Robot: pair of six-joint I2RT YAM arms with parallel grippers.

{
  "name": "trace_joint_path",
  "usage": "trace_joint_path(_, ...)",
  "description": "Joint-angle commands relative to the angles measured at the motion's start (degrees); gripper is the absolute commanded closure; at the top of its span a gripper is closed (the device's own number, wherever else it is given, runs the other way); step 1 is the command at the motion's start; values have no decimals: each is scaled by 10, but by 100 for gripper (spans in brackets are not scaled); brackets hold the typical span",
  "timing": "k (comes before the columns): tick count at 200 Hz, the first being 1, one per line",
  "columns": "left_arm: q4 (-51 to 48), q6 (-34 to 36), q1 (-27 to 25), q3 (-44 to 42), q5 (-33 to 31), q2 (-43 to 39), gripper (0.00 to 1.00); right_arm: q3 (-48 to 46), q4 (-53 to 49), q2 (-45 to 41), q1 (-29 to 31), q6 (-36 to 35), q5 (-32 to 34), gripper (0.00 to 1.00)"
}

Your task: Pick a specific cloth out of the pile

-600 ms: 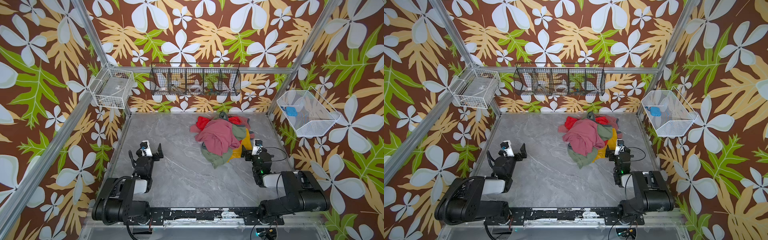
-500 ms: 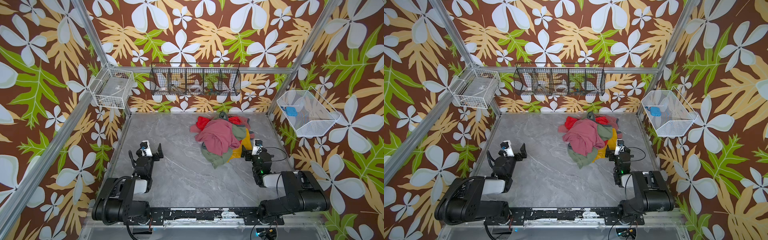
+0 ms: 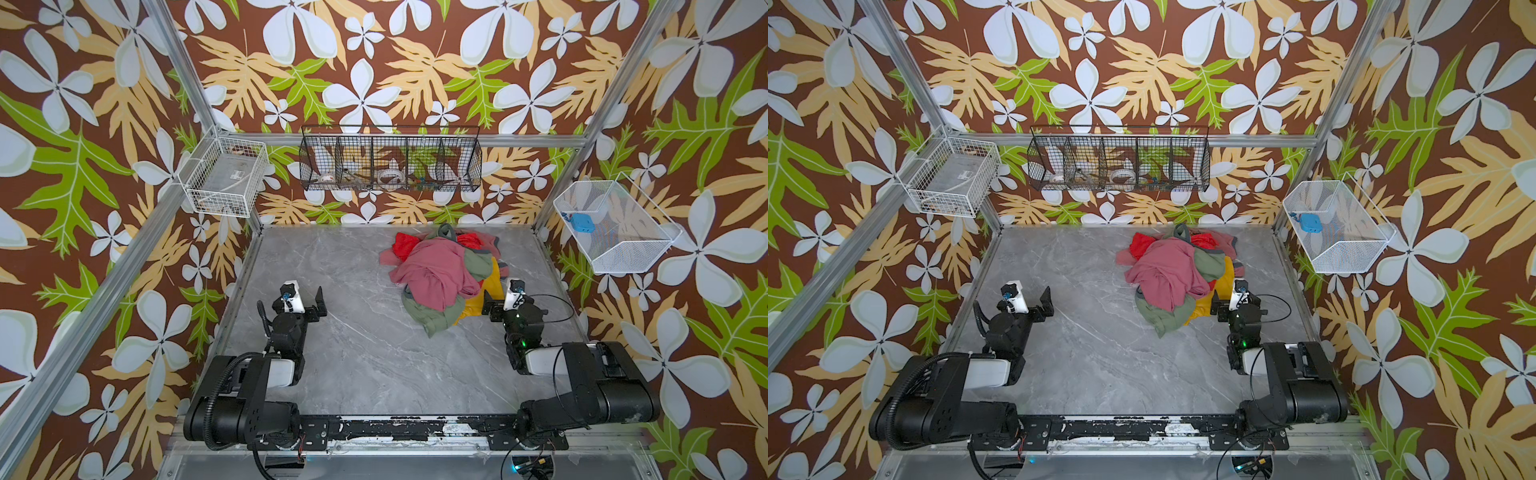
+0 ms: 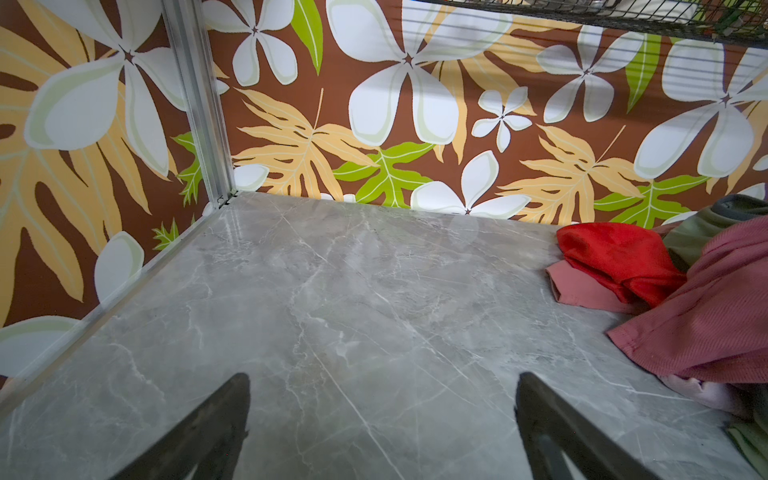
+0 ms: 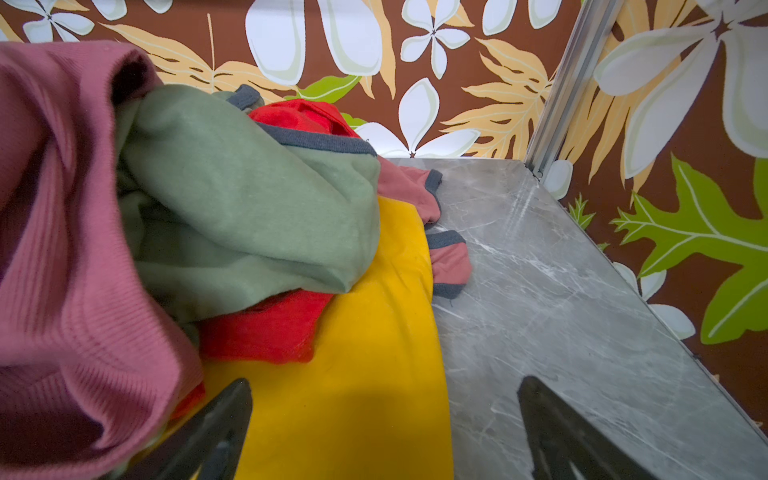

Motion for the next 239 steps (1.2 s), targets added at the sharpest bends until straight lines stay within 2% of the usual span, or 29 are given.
trace_joint_path(1,10,5,1,4,5,1,0,0,12,-1,0,0,3,0)
trace_joint_path(43,11,5,2,4,5,1,0,-1,13,-2,0,0,3,0)
trace_joint_path(62,13,5,2,4,3,0,0,-3,19,-6,0,3,8,4)
trace_joint_path(71,-26,0,2,18,-12,-13,0,16,-25,-30,-2,14,29,4)
trace_joint_path(79,-102,-4,2,49,-19,-42,0,54,-118,-62,-13,35,28,4)
trace_joint_path(87,-205,-11,2,94,-26,-67,0,93,-218,-82,-39,70,-9,7)
trace_joint_path(98,-320,-39,2,153,-37,-86,0,116,-280,-105,-76,108,-82,9)
trace_joint_path(116,-410,-72,1,203,-12,-103,0,130,-346,-141,-107,146,-126,8)
trace_joint_path(137,-413,-125,-4,199,-5,-132,0,136,-401,-168,-133,181,-185,7)
trace_joint_path(167,-409,-152,-52,179,-53,-168,0,131,-397,-161,-192,279,-316,9)
trace_joint_path(198,-417,-177,-99,173,-70,-172,1,155,-399,-95,-204,306,-390,19)
trace_joint_path(217,-418,-189,-123,165,-87,-172,1,163,-352,-47,-203,344,-444,25)
trace_joint_path(239,-416,-203,-130,155,-98,-176,1,172,-313,-2,-202,378,-458,31)
